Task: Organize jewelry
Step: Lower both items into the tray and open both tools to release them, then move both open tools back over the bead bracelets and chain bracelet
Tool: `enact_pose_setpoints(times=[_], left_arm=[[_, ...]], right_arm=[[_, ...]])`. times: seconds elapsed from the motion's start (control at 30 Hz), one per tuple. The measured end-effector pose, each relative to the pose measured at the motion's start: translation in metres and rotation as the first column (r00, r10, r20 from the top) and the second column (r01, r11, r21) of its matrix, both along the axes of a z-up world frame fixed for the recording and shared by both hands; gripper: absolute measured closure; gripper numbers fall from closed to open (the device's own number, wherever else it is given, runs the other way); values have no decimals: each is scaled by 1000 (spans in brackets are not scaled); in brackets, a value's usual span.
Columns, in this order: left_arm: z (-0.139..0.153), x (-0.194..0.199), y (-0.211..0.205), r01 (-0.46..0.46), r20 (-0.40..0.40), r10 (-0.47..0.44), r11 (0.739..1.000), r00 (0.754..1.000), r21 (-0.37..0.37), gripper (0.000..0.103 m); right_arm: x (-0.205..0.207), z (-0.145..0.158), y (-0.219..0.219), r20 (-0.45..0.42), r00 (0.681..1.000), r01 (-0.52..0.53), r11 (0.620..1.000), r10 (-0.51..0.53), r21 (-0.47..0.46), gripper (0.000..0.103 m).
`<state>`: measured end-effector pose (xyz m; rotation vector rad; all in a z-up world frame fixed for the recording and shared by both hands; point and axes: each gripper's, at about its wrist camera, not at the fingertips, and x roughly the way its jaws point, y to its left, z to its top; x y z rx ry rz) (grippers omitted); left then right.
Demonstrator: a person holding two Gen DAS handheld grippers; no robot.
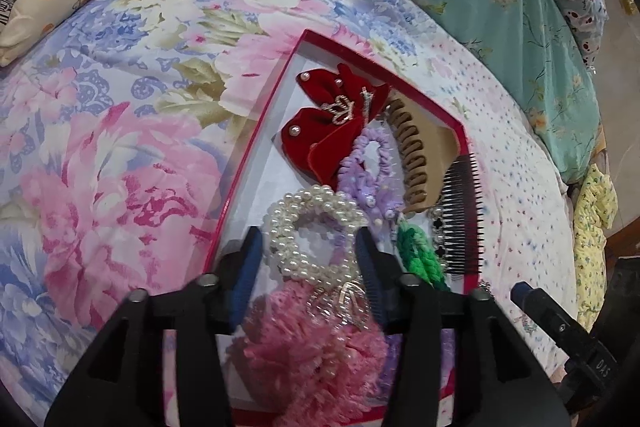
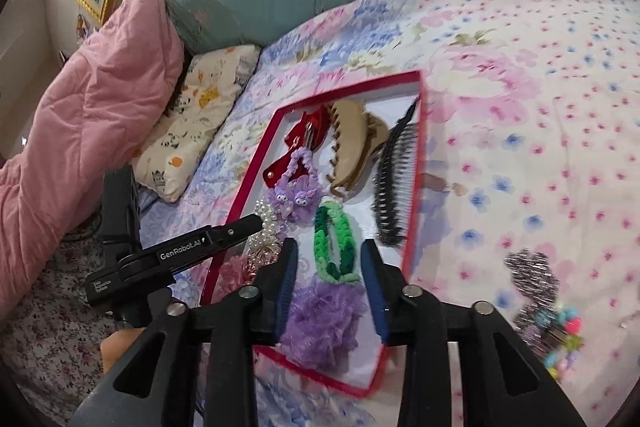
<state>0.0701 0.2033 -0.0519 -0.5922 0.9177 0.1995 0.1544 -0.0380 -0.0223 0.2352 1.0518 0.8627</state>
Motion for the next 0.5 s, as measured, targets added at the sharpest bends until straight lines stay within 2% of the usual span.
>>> enact_pose_setpoints(times=[0.2, 0.33, 0.5], left_arm=[[14, -12, -12, 14, 29, -14, 1000, 999, -1, 52], [22, -20, -22, 28, 45, -28, 1000, 999, -4, 52], [32, -30, -39, 46, 56, -45, 999, 997, -9, 52]], right_arm=[[-1, 7, -37, 7, 999, 49, 999, -49, 3, 61], [-5, 6, -67, 7, 996, 92, 996, -92, -11, 52], [-7, 2, -103, 3, 989, 147, 988, -147, -37, 51]])
